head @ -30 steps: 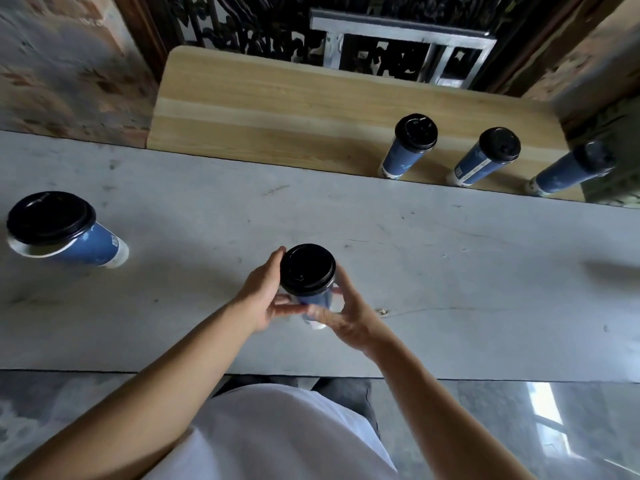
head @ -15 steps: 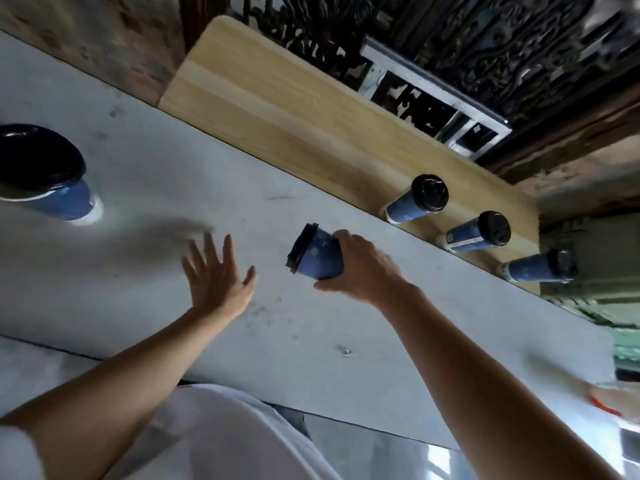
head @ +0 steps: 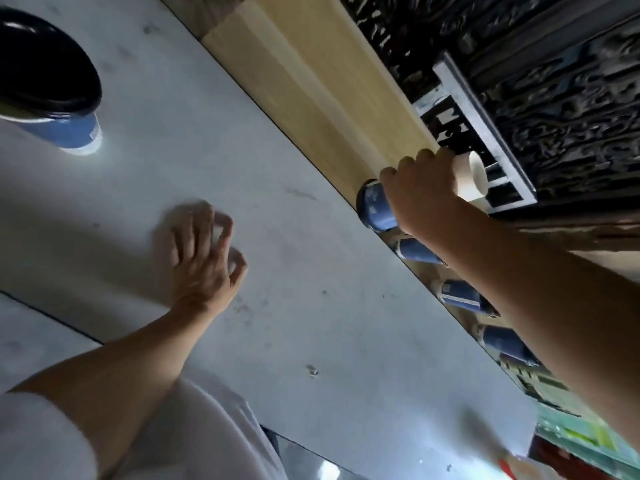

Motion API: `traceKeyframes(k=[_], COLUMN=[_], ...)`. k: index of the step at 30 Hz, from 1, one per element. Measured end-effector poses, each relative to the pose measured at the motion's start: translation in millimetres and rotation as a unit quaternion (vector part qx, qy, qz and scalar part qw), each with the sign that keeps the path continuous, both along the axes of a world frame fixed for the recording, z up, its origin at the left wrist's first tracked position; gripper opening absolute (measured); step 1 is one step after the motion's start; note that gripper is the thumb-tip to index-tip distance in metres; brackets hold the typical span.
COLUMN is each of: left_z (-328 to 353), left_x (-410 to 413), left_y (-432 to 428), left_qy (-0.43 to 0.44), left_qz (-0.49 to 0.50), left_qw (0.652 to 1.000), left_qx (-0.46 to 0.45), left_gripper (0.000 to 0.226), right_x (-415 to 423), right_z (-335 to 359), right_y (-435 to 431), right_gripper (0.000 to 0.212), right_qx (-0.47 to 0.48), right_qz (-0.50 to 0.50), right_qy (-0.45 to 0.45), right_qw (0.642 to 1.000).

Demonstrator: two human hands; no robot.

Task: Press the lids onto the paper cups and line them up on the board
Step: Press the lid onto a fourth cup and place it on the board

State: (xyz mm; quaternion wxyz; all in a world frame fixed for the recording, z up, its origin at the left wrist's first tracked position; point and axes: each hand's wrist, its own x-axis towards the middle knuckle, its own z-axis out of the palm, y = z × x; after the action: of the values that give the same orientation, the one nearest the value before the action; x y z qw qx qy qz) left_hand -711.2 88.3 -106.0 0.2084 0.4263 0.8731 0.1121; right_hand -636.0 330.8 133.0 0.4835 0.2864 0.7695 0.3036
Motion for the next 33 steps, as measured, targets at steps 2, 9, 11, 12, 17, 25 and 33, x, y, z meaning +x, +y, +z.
traceKeyframes(k=[2,9,11,12,17,25,33], left_z=[-1,3,2,1,1,0,-2], left_x=[1,3,4,4,6,8,6], left_y=[1,3,1,1,1,-1,1], left_qy=[0.004,0.036,0.041,0.045,0.053,0.050,0.053], left_qz=[0.007,0.045,0.046,0.049,0.059,0.086,0.082], left_qw=[1.000,0.997,0.997,0.996,0.995,0.994,0.995], left_qx=[0.009,0.056,0.055,0.060,0.063,0.053,0.037], left_gripper=[0.071,0.061,0.061,0.061,0.063,0.071,0.071], right_x=[-19,-50,-47,-43,-20,-16,-25], right_z=[-10,-17,-15,-14,-17,-9,-15], right_y=[-4,-23,-27,-29,-42,-37,-39], right_gripper=[0.046,0.055,0.054,0.054,0.055,0.051,0.052], right_qx=[-0.010,-0.041,-0.032,-0.028,-0.029,0.027,0.020], right_qz=[0.009,0.117,0.132,0.137,0.167,0.165,0.181], right_qy=[-0.019,0.014,0.021,0.029,0.047,0.023,0.064], right_qw=[1.000,0.992,0.991,0.990,0.984,0.986,0.981])
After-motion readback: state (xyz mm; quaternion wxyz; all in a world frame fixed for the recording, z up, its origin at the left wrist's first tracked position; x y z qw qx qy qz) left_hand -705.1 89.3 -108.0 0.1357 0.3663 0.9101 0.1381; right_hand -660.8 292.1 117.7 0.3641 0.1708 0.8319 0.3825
